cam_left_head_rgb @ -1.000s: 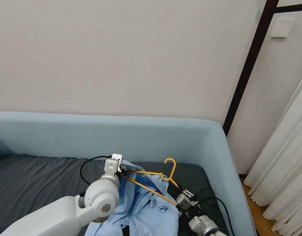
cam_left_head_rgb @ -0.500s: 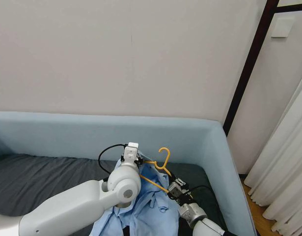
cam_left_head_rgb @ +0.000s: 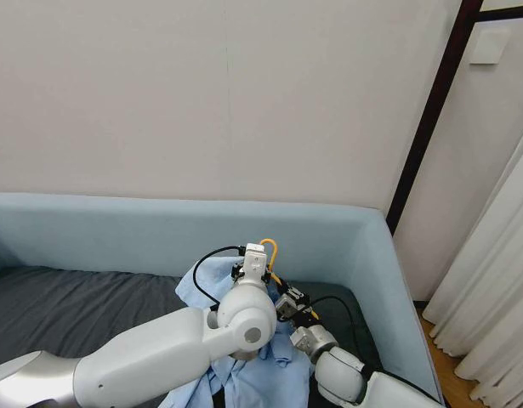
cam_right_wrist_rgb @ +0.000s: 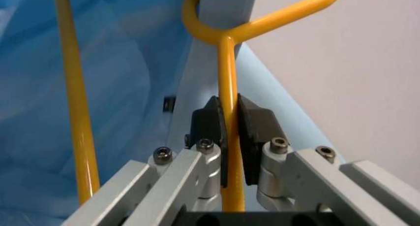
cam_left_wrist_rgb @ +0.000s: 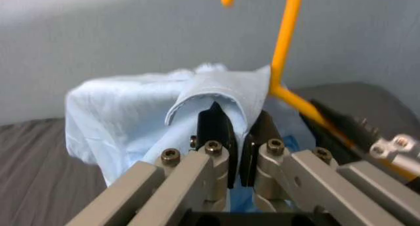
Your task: Pick up the clothes from the sofa and hang them on the clothes hanger.
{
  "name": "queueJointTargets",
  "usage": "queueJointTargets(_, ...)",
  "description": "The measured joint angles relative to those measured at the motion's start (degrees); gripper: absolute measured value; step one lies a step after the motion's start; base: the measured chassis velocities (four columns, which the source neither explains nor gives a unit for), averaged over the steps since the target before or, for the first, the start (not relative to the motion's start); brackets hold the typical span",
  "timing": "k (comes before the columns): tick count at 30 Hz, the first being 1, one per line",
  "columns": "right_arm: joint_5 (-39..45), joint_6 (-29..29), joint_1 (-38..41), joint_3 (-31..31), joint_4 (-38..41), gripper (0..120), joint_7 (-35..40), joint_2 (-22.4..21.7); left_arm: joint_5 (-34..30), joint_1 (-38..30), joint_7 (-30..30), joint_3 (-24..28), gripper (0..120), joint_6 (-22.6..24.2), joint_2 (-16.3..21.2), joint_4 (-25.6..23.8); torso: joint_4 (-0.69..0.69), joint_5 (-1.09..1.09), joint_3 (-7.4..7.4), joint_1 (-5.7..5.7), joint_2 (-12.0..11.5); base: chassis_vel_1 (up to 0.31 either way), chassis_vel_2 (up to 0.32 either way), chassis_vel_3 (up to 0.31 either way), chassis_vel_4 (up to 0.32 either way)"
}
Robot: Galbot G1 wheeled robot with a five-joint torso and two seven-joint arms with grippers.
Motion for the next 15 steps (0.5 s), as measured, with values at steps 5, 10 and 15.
queueJointTargets(5, -1.37, 2.18, -0.11, 0.18, 1.51, 5, -1.79, -0.84, 2.32, 2.47, 0.36, -0.79, 3, -0.03, 0.38, 0.23, 0.01, -0.01, 0.00, 0.00, 0.00, 0.000, 0.000, 0.000, 0.000)
queueJointTargets(10, -3.95, 3.94, -1.18, 0.96, 3.33, 5, -2.86, -1.27, 5.08, 5.37, 1.67, -2.20, 23, -1.04, 1.13, 0.04, 0.00, -0.01, 0.00, 0.00, 0.01, 0.000, 0.000, 0.000, 0.000)
queueJointTargets(15, -3.95, 4.60, -1.45, 3.19, 2.73, 5, -2.42, -1.43, 5.30, 7.23, 1.85, -4.10, 45, -0.32, 3.12, -2.28, 0.01, -0.01, -0.01, 0.01, 0.01, 0.000, 0.000, 0.000, 0.000)
